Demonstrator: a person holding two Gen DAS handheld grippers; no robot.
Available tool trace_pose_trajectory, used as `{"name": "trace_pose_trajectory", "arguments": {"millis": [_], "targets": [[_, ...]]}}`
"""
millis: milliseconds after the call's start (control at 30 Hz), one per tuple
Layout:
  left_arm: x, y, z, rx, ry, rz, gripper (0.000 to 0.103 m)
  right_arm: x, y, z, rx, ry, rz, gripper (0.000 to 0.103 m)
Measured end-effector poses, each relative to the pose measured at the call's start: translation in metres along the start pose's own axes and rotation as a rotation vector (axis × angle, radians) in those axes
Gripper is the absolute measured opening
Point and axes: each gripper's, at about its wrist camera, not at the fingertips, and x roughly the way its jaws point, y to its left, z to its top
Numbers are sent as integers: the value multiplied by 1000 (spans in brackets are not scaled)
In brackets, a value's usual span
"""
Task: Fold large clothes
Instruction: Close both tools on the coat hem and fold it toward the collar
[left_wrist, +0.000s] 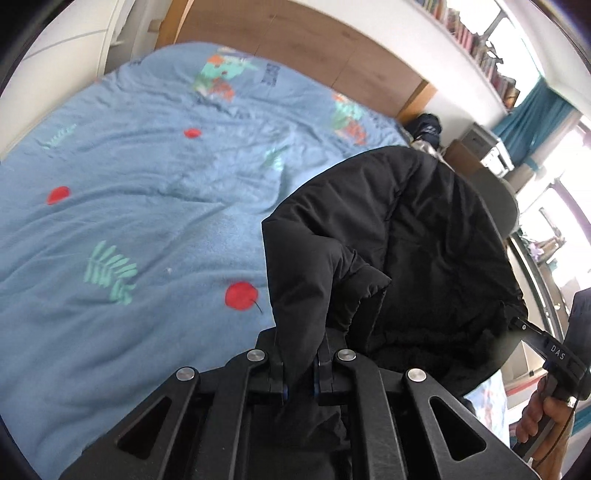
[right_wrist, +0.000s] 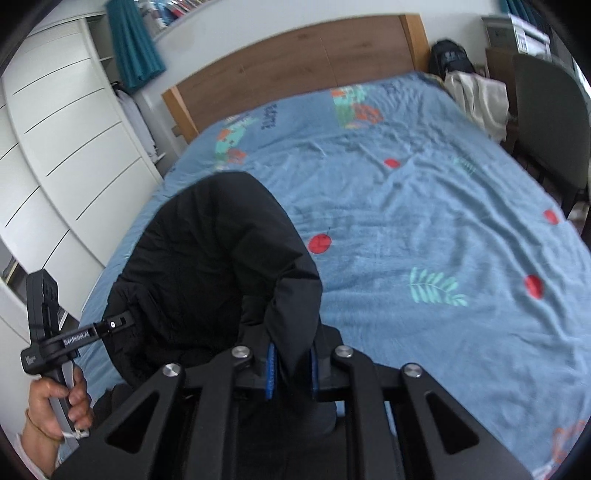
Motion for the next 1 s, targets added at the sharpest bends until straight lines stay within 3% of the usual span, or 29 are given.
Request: {"name": "trace_pose_trajectory", "arguments": {"millis": [167,433,700,1000], "targets": [[-55,-16,-32,32,-38,-19,8,-70,19,-33,-34,-38,25,13],[-129,-15,-114,-41,-33,-50,8,-155,23,-110,2,-48,79,13],[-137,-2,-178,-43,46,46,9,-176,15,-168,25,3,77,15],[-137,4,-221,-30,90,79,12,-175,-1,-224,25,34,40,16]]}}
